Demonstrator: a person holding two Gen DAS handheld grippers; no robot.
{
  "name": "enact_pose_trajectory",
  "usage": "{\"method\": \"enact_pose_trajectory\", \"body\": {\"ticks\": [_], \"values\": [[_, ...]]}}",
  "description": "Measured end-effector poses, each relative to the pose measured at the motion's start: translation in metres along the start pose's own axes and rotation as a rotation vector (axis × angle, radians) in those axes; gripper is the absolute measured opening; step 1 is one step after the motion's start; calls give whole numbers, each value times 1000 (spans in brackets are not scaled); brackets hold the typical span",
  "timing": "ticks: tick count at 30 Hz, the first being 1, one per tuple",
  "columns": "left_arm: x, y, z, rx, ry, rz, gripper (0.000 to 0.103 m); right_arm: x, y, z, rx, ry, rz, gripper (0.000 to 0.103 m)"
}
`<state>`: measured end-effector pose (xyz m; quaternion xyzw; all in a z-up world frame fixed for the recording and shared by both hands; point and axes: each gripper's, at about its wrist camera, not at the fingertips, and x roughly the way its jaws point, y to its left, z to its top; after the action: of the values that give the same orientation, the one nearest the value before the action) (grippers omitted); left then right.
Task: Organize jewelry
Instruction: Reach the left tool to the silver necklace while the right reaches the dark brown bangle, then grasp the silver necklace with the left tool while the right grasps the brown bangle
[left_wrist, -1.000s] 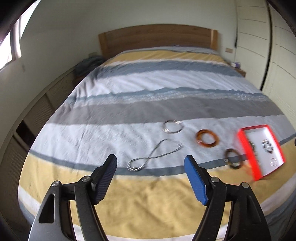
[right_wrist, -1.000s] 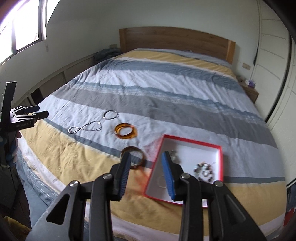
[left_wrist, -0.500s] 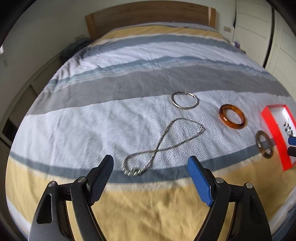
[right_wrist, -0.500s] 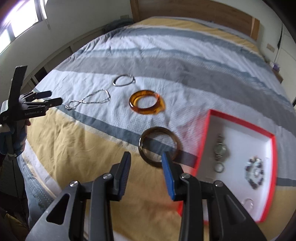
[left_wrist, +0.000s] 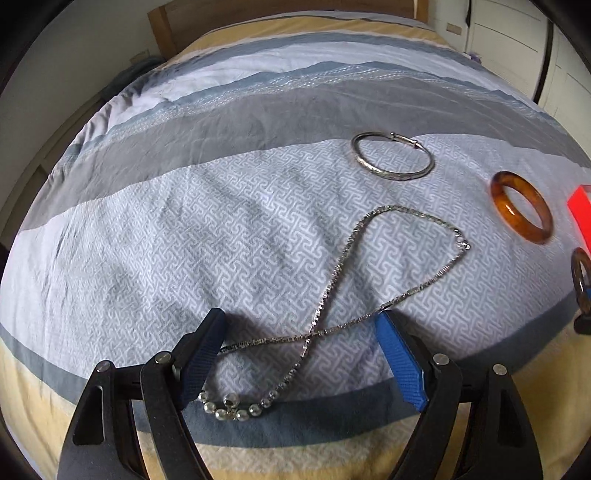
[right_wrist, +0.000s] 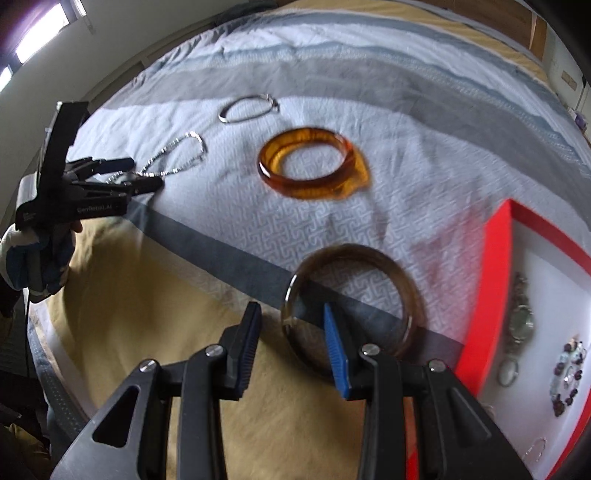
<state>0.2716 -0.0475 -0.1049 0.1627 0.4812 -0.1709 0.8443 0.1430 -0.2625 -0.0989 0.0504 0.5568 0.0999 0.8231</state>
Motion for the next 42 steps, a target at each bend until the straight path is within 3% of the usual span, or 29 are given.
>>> {"method": "enact_pose_trajectory", "body": {"ticks": [3, 5, 6, 8, 10, 19, 24, 34, 42], "values": [[1, -3, -1, -6, -20, 0, 73, 4, 0, 0, 9, -7, 8, 32], [0, -7, -2, -13, -29, -25, 47, 3, 2, -1, 12, -6, 22, 29], [-1, -11, -2, -8, -31, -36, 39, 3, 4, -1, 11, -7, 34, 21], [-4, -21, -2, 9, -29, -47, 13, 3, 9, -2, 8, -8, 50, 10], [-7, -29, -2, 18, -25, -51, 3, 2, 16, -3, 3, -14, 59, 9], [-57, -31, -15, -87, -50, -158, 2, -37, 45, -16, 24, -95, 160, 7], [-113, -33, -20, -91, -113, -163, 2, -80, 61, -24, 19, -159, 171, 7], [-289, -35, 21, -32, -345, -126, 2, -225, 72, -23, -4, -380, 89, 7], [-422, -62, 72, 13, -481, -174, 2, -358, 65, -3, -20, -546, -43, 7]]}}
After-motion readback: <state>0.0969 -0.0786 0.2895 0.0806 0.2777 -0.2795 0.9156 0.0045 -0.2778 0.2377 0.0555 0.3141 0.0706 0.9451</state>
